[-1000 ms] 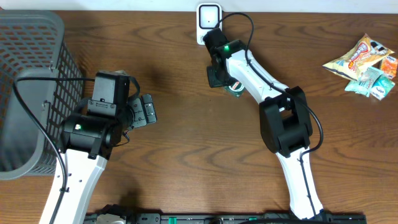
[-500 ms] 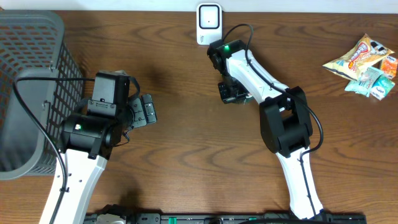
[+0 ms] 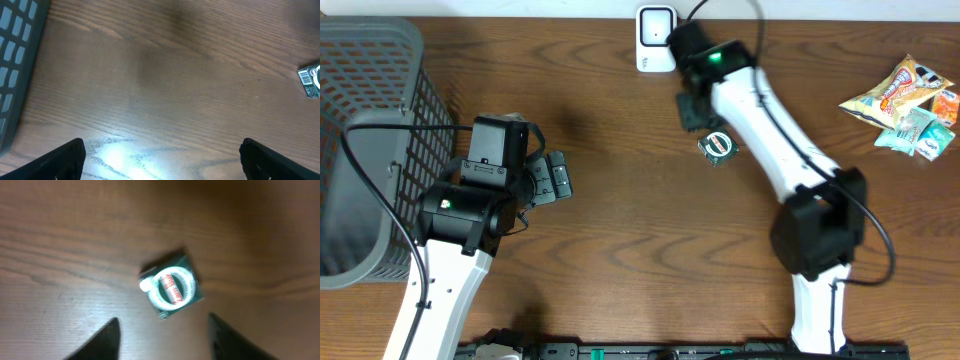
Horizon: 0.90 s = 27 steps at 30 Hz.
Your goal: Scan the item barcode
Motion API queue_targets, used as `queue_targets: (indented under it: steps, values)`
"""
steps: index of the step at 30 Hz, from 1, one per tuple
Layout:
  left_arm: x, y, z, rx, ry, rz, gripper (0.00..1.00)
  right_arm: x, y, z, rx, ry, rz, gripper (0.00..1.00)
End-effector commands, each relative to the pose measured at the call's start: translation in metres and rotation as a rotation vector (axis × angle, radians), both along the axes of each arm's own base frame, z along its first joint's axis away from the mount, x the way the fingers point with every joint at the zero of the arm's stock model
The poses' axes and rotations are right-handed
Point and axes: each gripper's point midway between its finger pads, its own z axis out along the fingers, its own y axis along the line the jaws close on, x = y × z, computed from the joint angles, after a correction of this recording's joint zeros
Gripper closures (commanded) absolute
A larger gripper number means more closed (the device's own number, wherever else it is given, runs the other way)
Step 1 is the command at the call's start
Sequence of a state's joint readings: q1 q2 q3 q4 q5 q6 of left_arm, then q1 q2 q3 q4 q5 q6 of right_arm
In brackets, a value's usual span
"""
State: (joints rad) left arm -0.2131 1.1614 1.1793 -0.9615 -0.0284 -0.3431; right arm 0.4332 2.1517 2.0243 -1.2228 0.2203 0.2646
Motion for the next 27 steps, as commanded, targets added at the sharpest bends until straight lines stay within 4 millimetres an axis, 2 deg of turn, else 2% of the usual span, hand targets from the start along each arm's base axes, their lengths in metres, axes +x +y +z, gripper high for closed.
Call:
queue_targets:
  steps: [1, 3, 6, 10, 16, 20, 27]
  values:
    - [0.002, 0.0, 0.003, -0.008, -0.007, 0.009, 0.02, 0.017, -0.031, 0.018, 0.024, -0.045, -0.024, 0.31]
    - [0.002, 0.0, 0.003, -0.008, -0.007, 0.009, 0.02, 0.02, -0.034, 0.014, 0.062, -0.022, 0.047, 0.25]
    - [0.002, 0.0, 0.003, -0.008, -0.007, 0.009, 0.02, 0.021, -0.035, 0.004, 0.12, 0.023, 0.189, 0.09]
    - [0.002, 0.0, 0.003, -0.008, -0.007, 0.009, 0.02, 0.017, -0.048, -0.013, 0.136, 0.081, 0.317, 0.01]
    - [0.002, 0.0, 0.003, -0.008, -0.006, 0.008, 0.02, 0.008, -0.046, -0.05, 0.253, 0.119, 0.374, 0.01]
    - [0.002, 0.0, 0.003, -0.008, -0.007, 0.009, 0.02, 0.002, -0.047, -0.074, 0.252, 0.132, 0.371, 0.01]
    - [0.002, 0.0, 0.003, -0.008, -0.007, 0.009, 0.02, -0.003, -0.041, -0.09, 0.278, 0.138, 0.307, 0.01]
